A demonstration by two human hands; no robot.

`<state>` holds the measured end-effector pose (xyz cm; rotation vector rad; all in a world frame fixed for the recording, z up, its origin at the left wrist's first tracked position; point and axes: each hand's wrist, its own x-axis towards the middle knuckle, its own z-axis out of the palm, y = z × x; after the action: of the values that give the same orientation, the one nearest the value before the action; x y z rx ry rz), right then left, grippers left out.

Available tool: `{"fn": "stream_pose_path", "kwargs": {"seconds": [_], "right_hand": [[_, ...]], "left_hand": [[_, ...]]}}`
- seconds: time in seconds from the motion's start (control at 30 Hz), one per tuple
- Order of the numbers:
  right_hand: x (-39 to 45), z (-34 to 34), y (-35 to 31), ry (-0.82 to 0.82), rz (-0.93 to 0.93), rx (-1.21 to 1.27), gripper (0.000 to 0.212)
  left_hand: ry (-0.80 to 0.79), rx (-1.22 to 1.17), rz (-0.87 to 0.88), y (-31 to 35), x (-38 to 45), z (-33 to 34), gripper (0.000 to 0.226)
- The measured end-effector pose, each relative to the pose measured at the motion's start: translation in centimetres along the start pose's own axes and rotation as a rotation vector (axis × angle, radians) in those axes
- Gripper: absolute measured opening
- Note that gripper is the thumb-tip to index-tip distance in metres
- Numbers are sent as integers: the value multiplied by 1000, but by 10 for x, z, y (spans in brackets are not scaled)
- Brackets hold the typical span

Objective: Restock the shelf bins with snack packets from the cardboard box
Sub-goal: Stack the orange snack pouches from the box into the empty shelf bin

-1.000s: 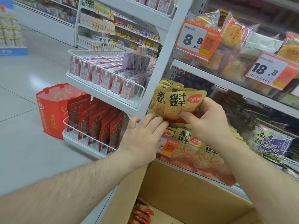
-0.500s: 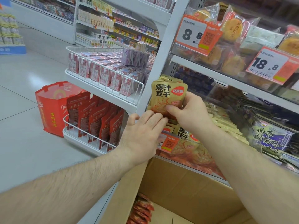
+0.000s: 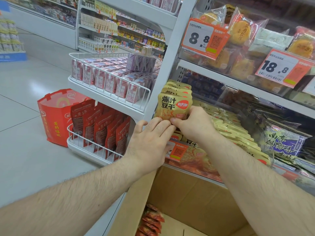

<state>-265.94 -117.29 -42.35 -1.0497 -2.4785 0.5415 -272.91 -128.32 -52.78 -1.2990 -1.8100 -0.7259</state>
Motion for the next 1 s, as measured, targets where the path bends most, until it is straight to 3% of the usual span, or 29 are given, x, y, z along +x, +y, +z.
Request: {"fn": "stream_pose_path", "kwargs": {"seconds": [0.17, 0.3, 0.47, 0.67, 0.77, 0.83, 0.93, 1.0], "right_hand": [[0, -18, -1, -100, 5, 157, 28], [-2, -28, -4, 54, -120, 192, 20], [-3, -18, -4, 117, -114, 197, 12], [-2, -16, -4, 118, -93, 204, 18], [-7, -20, -3, 113, -98, 201, 31], [-21, -23, 4, 240, -159, 125, 45], [-73, -15, 33, 494, -435, 118, 31], [-110, 11, 68, 499, -514, 172, 12]], "left_hand": [[-13, -3, -7, 0, -1, -1, 53], [-30, -15, -21, 0, 0, -1, 55], [-77, -36, -33, 2, 1, -5, 56], [-103, -30, -32, 3, 3, -7, 57], [27, -58, 37, 7, 2, -10, 42], [81, -151, 144, 11, -4, -13, 30], [-203, -346, 258, 16, -28, -8, 23], [-460, -406, 195, 17, -48, -4, 26]]}}
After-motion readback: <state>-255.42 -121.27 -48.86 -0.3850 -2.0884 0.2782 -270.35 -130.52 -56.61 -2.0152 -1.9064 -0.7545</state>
